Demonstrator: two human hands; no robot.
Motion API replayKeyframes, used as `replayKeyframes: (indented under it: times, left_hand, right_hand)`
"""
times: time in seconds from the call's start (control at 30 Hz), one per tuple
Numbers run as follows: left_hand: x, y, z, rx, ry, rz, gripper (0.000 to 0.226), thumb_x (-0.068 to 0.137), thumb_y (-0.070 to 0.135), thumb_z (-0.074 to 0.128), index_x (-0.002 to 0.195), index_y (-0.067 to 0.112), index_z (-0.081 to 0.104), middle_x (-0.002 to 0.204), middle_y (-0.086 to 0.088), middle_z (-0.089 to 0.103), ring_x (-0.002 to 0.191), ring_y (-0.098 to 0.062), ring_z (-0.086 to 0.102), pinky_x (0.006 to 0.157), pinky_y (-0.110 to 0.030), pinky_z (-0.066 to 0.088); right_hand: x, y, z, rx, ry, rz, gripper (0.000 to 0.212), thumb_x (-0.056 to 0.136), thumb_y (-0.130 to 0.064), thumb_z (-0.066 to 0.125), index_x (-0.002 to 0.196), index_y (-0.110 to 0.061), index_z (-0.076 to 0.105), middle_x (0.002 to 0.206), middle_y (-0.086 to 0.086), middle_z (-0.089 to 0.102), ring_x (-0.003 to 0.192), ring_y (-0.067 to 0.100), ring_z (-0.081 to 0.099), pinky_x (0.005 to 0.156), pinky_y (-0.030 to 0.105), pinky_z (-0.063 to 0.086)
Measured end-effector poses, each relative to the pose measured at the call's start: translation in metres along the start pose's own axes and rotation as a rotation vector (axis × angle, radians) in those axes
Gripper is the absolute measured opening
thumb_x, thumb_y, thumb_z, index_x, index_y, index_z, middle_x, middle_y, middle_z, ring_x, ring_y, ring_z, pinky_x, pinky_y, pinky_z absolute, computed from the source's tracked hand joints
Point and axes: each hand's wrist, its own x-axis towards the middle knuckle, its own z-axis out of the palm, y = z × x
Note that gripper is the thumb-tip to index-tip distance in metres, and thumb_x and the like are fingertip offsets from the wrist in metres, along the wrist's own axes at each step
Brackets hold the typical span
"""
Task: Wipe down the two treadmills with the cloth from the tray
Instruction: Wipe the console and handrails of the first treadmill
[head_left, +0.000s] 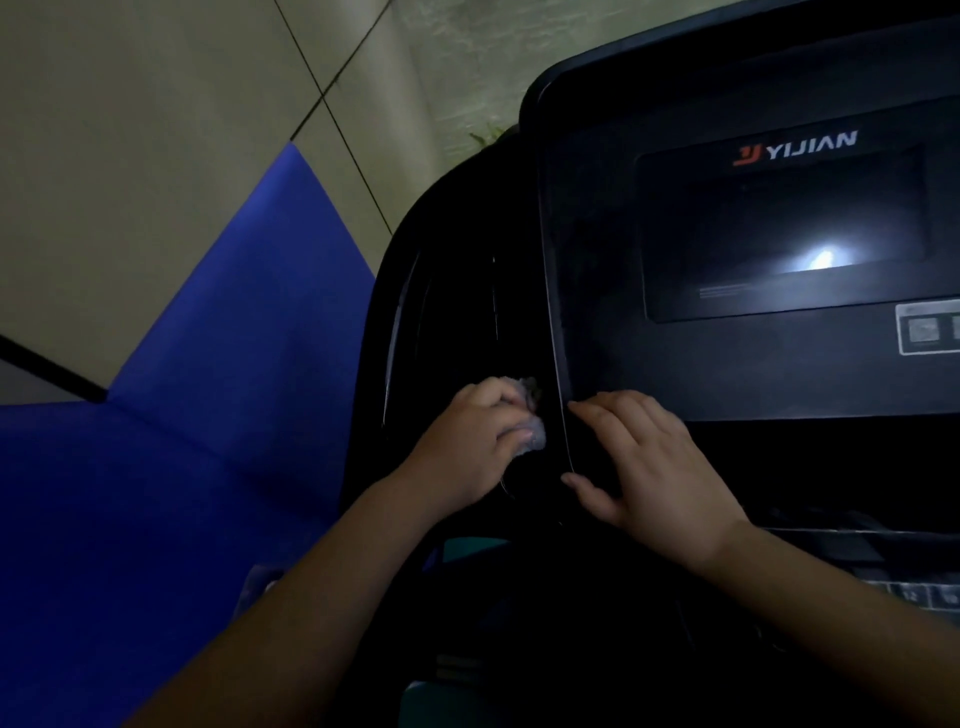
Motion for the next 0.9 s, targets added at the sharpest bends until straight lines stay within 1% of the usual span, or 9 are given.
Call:
replayKeyframes:
  times: [0.17, 0.27, 0.37, 0.5, 0.57, 0.67, 0.73, 0.83, 0.9]
  left_hand:
    - [-0.013, -0.033, -0.027, 0.143, -0.22, -0.143, 0.028, 0.1, 0.024, 0.044, 0.118, 0.02, 0.065, 0.131, 0.003, 0.048, 0.117, -0.017, 0.042, 0.1, -0.03, 0.034]
    - [-0.012, -0.037, -0.033, 0.089, -0.219, -0.21, 0.026, 0.099, 0.021, 0.046, 0.112, 0.014, 0.068, 0.122, -0.001, 0.051, 0.11, -0.018, 0.049, 0.089, -0.018, 0.034]
    - [-0.006, -0.01, -0.022, -0.014, -0.174, -0.156, 0.02, 0.097, 0.019, 0.05, 0.105, 0.015, 0.068, 0.108, 0.005, 0.05, 0.098, -0.01, 0.05, 0.078, -0.003, 0.032]
    - [-0.011, -0.004, -0.024, -0.018, -0.147, -0.165, 0.02, 0.095, 0.025, 0.052, 0.112, 0.017, 0.061, 0.103, 0.004, 0.051, 0.091, -0.01, 0.052, 0.078, -0.025, 0.042]
    - [-0.018, -0.015, -0.036, -0.015, -0.243, -0.179, 0.017, 0.095, 0.026, 0.054, 0.107, 0.016, 0.062, 0.106, 0.003, 0.052, 0.094, -0.011, 0.052, 0.08, -0.027, 0.042]
    - [-0.017, -0.029, -0.061, 0.154, -0.398, -0.203, 0.018, 0.093, 0.024, 0.058, 0.109, 0.018, 0.065, 0.113, 0.002, 0.052, 0.101, -0.014, 0.053, 0.082, -0.023, 0.041]
    - [-0.01, -0.033, -0.079, 0.214, -0.336, -0.17, 0.022, 0.09, 0.022, 0.064, 0.11, 0.017, 0.066, 0.112, -0.001, 0.053, 0.1, -0.015, 0.054, 0.082, -0.025, 0.043]
    - [0.006, -0.04, -0.094, 0.201, 0.064, -0.03, 0.034, 0.081, 0.016, 0.073, 0.114, 0.014, 0.064, 0.114, -0.002, 0.049, 0.101, -0.011, 0.049, 0.084, -0.016, 0.038]
    - [0.014, -0.039, -0.083, 0.264, 0.106, -0.034, 0.035, 0.084, 0.016, 0.068, 0.119, 0.012, 0.062, 0.125, -0.008, 0.05, 0.111, -0.011, 0.046, 0.09, -0.013, 0.035]
  right_hand:
    - [-0.001, 0.0, 0.0, -0.002, 0.006, 0.002, 0.063, 0.085, -0.052, 0.054, 0.134, -0.013, 0.049, 0.124, 0.002, 0.05, 0.119, 0.022, 0.047, 0.102, 0.036, 0.041]
    - [-0.001, 0.0, 0.0, -0.006, 0.01, 0.006, 0.063, 0.085, -0.052, 0.054, 0.134, -0.013, 0.048, 0.124, 0.002, 0.049, 0.119, 0.021, 0.046, 0.102, 0.036, 0.041]
    - [-0.001, -0.001, 0.0, -0.004, 0.015, 0.005, 0.062, 0.085, -0.051, 0.055, 0.133, -0.013, 0.049, 0.124, 0.002, 0.05, 0.119, 0.021, 0.046, 0.101, 0.036, 0.041]
    - [-0.001, -0.001, 0.0, -0.001, 0.016, 0.002, 0.062, 0.085, -0.051, 0.055, 0.133, -0.013, 0.049, 0.124, 0.002, 0.05, 0.12, 0.021, 0.045, 0.101, 0.034, 0.039]
    - [-0.001, -0.001, -0.001, -0.002, 0.011, 0.003, 0.062, 0.085, -0.052, 0.054, 0.134, -0.014, 0.048, 0.124, 0.001, 0.05, 0.12, 0.02, 0.045, 0.102, 0.034, 0.039]
    - [-0.001, 0.0, -0.001, 0.0, 0.001, 0.002, 0.062, 0.085, -0.053, 0.053, 0.134, -0.014, 0.048, 0.125, 0.001, 0.05, 0.12, 0.019, 0.045, 0.102, 0.033, 0.038]
    - [0.0, 0.0, -0.001, 0.0, -0.002, 0.001, 0.063, 0.086, -0.053, 0.052, 0.134, -0.014, 0.048, 0.125, 0.0, 0.05, 0.12, 0.019, 0.045, 0.102, 0.033, 0.038]
    - [0.0, 0.0, -0.002, 0.001, -0.007, 0.003, 0.063, 0.086, -0.054, 0.052, 0.135, -0.015, 0.047, 0.125, 0.0, 0.05, 0.12, 0.019, 0.045, 0.102, 0.032, 0.038]
    - [-0.001, -0.001, -0.002, 0.004, -0.008, 0.005, 0.063, 0.086, -0.054, 0.051, 0.135, -0.014, 0.047, 0.125, 0.0, 0.05, 0.12, 0.019, 0.045, 0.102, 0.033, 0.038]
